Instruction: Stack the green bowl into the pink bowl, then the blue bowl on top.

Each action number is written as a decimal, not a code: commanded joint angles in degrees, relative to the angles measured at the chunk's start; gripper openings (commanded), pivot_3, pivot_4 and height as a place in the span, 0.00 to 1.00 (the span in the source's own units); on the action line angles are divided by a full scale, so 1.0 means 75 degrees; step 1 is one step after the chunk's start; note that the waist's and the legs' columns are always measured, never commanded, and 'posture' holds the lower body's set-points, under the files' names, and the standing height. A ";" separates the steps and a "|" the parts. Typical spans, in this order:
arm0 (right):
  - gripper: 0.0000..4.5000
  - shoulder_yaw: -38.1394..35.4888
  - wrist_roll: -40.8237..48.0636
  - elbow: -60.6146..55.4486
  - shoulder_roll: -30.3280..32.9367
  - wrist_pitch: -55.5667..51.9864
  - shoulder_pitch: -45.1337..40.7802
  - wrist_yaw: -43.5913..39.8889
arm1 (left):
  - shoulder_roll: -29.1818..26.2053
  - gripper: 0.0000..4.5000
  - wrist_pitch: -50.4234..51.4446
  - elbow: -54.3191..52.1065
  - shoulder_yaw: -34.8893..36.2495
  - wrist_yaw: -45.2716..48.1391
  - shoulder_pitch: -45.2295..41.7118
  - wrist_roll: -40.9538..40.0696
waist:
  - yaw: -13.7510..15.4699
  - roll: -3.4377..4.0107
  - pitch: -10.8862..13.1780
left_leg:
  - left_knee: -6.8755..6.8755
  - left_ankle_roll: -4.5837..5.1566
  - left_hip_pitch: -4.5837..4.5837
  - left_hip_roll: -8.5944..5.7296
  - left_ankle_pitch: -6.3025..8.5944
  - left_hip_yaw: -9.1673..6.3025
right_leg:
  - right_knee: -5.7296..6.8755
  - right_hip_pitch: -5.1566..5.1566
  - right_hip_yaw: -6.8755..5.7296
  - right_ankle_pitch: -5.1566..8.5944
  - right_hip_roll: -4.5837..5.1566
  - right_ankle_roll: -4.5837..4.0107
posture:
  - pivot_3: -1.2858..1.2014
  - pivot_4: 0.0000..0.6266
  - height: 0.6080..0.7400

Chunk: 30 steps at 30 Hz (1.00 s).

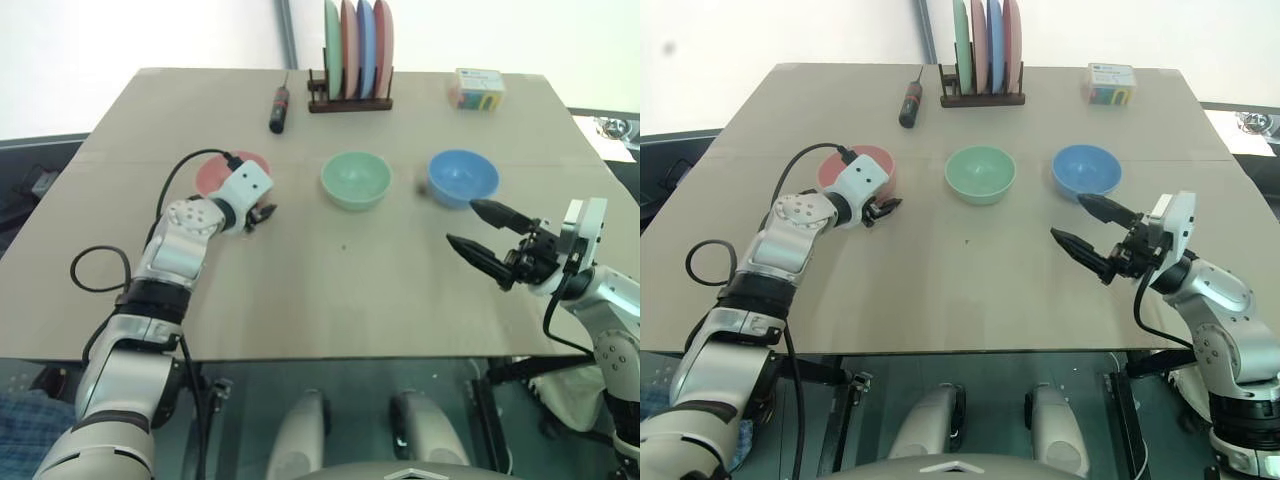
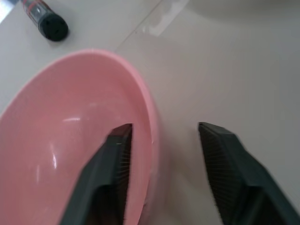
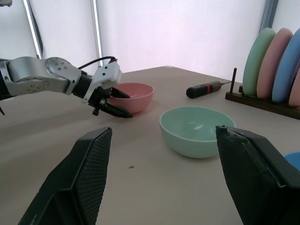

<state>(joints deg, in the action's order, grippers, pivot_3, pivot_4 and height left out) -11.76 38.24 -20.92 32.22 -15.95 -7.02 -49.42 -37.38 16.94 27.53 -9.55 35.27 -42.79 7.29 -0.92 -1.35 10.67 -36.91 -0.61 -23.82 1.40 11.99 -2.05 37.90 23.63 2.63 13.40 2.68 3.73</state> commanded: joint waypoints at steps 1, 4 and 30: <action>0.83 -0.0188 0.0005 -0.0179 -0.0008 0.0190 0.0014 0.0050 | -0.0102 0.16 -0.0004 0.0003 0.0044 0.0080 -0.0217 0.0161 | 0.0003 0.0000 0.0000 | 0.0000 0.0000 0.0000 0.0000 0.0000 0.0000 | 0.0000 0.0000 0.0000 0.0000 0.0000 0.0000 | 0.52 0.24 1.00; 0.83 -0.0161 -0.0019 -0.0120 -0.0013 0.0214 -0.0001 0.0049 | -0.0115 0.00 0.0016 -0.0072 0.0060 0.0162 -0.0231 0.0197 | 0.0009 0.0000 0.0000 | -0.0002 0.0000 0.0000 0.0000 0.0000 -0.0002 | 0.0002 -0.0001 -0.0001 0.0000 0.0000 0.0000 | 0.52 0.24 1.00; 0.83 0.0066 -0.0180 0.0004 -0.0023 0.0149 -0.0208 0.0028 | 0.0231 0.00 0.0494 -0.4421 -0.2463 0.3895 0.0347 0.0108 | 0.0019 0.0001 0.0000 | -0.0019 0.0001 0.0000 0.0000 0.0000 0.0000 | 0.0006 -0.0007 0.0002 0.0004 -0.0001 0.0003 | 0.52 0.24 1.00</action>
<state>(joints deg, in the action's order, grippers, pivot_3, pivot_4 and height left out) -10.81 36.48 -19.68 31.91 -15.20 -7.89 -49.33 -36.45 21.68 -5.77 -26.87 64.55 -39.11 7.28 -0.77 -1.34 10.67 -37.05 -0.61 -23.83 1.40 11.99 -2.05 37.94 23.58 2.65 13.43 2.68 3.76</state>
